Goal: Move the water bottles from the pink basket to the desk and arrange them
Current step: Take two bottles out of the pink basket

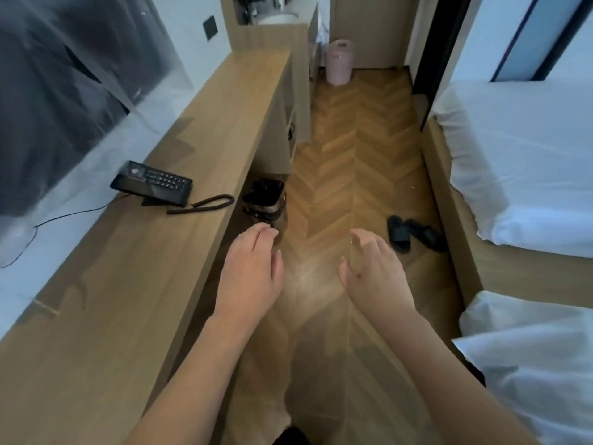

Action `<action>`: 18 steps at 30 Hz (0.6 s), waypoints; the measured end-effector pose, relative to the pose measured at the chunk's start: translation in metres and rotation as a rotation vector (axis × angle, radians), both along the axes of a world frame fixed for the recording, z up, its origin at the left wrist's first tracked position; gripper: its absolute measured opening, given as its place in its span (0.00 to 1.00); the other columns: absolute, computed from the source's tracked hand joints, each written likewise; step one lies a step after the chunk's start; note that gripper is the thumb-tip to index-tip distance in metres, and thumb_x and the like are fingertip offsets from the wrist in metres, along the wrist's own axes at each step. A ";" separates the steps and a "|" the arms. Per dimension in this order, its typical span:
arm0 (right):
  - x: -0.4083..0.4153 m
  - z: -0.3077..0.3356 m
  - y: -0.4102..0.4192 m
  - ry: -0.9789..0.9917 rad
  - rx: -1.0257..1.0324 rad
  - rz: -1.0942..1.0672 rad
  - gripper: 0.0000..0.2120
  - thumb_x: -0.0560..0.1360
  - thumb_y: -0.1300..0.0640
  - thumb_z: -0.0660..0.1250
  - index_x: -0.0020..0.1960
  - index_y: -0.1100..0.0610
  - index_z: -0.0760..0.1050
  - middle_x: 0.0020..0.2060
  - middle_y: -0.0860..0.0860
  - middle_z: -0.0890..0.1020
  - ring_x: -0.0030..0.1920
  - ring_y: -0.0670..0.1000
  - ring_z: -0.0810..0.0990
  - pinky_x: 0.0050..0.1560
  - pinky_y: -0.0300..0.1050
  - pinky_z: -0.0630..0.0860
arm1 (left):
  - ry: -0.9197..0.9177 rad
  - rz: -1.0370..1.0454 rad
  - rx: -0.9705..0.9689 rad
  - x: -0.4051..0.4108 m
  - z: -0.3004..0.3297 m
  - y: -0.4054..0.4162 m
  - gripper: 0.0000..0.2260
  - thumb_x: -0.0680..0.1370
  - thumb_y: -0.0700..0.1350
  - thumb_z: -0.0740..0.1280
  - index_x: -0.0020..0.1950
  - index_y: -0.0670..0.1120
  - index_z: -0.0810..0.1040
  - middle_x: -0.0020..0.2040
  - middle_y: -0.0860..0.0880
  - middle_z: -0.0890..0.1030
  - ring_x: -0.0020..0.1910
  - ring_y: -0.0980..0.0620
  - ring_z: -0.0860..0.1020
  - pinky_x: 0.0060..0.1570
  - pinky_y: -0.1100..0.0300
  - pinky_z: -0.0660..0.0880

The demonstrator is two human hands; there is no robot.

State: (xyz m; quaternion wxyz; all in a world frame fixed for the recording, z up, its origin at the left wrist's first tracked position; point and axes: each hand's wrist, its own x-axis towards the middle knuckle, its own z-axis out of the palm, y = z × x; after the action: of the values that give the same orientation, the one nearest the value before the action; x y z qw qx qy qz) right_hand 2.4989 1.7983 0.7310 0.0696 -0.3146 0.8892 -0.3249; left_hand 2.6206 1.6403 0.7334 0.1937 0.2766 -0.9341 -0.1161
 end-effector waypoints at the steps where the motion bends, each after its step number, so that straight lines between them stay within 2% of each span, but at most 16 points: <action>1: -0.010 0.000 -0.002 0.002 -0.009 -0.015 0.25 0.78 0.53 0.64 0.73 0.54 0.65 0.68 0.50 0.73 0.69 0.50 0.70 0.71 0.49 0.67 | -0.001 -0.017 0.001 -0.013 -0.002 -0.005 0.15 0.79 0.44 0.65 0.66 0.44 0.75 0.65 0.48 0.76 0.65 0.52 0.73 0.67 0.54 0.72; 5: -0.052 -0.004 -0.022 0.007 -0.016 -0.054 0.23 0.77 0.54 0.64 0.72 0.54 0.67 0.66 0.50 0.74 0.68 0.51 0.70 0.69 0.50 0.69 | 0.000 -0.070 0.005 -0.065 -0.012 -0.032 0.15 0.80 0.44 0.64 0.66 0.44 0.75 0.65 0.47 0.76 0.65 0.51 0.72 0.67 0.54 0.71; 9: -0.108 -0.011 -0.059 0.033 0.014 -0.088 0.24 0.78 0.54 0.65 0.73 0.55 0.67 0.67 0.50 0.74 0.68 0.50 0.70 0.69 0.45 0.65 | 0.024 -0.114 0.023 -0.126 -0.022 -0.072 0.15 0.81 0.46 0.62 0.66 0.44 0.75 0.65 0.47 0.75 0.66 0.51 0.72 0.67 0.54 0.71; 12: -0.154 -0.009 -0.094 0.015 0.032 -0.105 0.24 0.78 0.55 0.65 0.73 0.55 0.67 0.67 0.50 0.74 0.69 0.50 0.70 0.69 0.44 0.65 | 0.017 -0.146 0.027 -0.175 -0.023 -0.110 0.15 0.82 0.47 0.61 0.67 0.44 0.74 0.65 0.47 0.75 0.65 0.51 0.73 0.66 0.54 0.72; 18: -0.237 0.005 -0.162 0.036 0.046 -0.124 0.24 0.76 0.57 0.66 0.71 0.56 0.69 0.64 0.52 0.76 0.66 0.54 0.72 0.68 0.51 0.69 | 0.048 -0.190 0.017 -0.273 -0.012 -0.185 0.13 0.82 0.47 0.61 0.65 0.44 0.75 0.64 0.48 0.76 0.63 0.52 0.73 0.65 0.56 0.72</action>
State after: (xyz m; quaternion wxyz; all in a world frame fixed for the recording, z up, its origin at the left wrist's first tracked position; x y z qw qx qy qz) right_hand 2.2624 1.6359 0.7357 0.0403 -0.2629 0.9154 -0.3023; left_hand 2.3479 1.4555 0.7215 0.2019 0.1854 -0.9502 -0.1485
